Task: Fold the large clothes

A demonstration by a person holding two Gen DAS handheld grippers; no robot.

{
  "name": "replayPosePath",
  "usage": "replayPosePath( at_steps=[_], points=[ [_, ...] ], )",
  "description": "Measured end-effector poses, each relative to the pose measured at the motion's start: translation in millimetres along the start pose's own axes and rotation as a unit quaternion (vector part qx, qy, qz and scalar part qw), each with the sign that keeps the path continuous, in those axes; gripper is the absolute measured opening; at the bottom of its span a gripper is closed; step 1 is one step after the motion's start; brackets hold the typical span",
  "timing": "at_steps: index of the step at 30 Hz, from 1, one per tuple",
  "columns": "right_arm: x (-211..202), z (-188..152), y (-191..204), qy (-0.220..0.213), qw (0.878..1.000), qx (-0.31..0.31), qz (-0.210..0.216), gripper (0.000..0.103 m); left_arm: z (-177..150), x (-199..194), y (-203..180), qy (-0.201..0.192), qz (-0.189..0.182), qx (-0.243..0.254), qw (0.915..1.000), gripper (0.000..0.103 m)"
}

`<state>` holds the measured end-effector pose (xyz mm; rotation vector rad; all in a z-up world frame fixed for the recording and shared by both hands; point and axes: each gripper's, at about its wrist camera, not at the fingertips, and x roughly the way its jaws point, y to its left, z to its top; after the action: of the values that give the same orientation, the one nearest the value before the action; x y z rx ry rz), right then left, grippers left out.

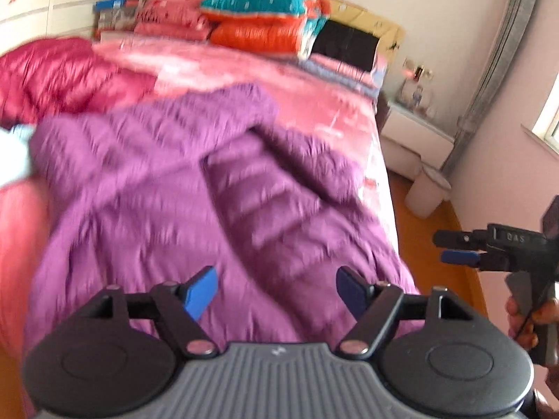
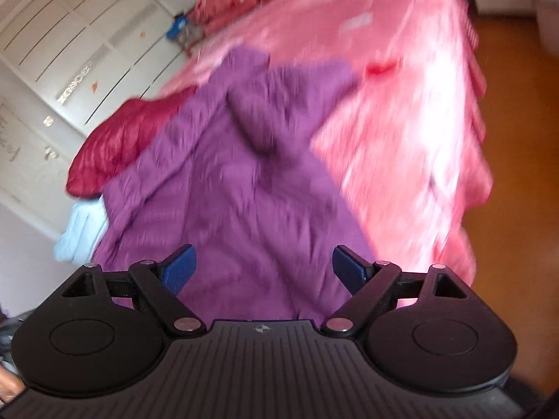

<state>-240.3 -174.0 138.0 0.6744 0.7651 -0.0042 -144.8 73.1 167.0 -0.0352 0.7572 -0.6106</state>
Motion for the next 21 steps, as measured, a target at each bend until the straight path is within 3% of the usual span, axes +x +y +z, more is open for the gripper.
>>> replayPosePath(
  at_steps=[4, 8, 12, 14, 16, 21],
  points=[
    [-3.4, 26.0, 32.0, -0.058, 0.995, -0.064, -0.053, 0.103, 30.1, 28.9, 5.9, -0.021, 0.055, 0.036, 0.9976, 0.075],
    [23.3, 39.8, 61.6, -0.087, 0.988, -0.112, -0.060, 0.103, 50.6, 56.0, 22.0, -0.036, 0.158, 0.079, 0.9836, 0.075],
    [51.6, 49.7, 75.0, -0.102, 0.985, -0.132, -0.046, 0.103, 63.3, 84.9, 41.1, -0.030, 0.226, 0.086, 0.9698, 0.075],
    [69.0, 54.6, 86.2, -0.123, 0.980, -0.150, -0.053, 0.103, 66.4, 94.9, 44.6, -0.028, 0.235, 0.090, 0.9673, 0.075],
    [85.0, 55.9, 89.6, -0.132, 0.975, -0.168, -0.055, 0.103, 69.4, 102.6, 48.3, -0.022, 0.230, 0.076, 0.9700, 0.075],
    [108.9, 52.4, 70.5, -0.115, 0.983, -0.140, -0.039, 0.103, 71.3, 106.8, 48.6, -0.010, 0.226, 0.065, 0.9719, 0.075]
  ],
)
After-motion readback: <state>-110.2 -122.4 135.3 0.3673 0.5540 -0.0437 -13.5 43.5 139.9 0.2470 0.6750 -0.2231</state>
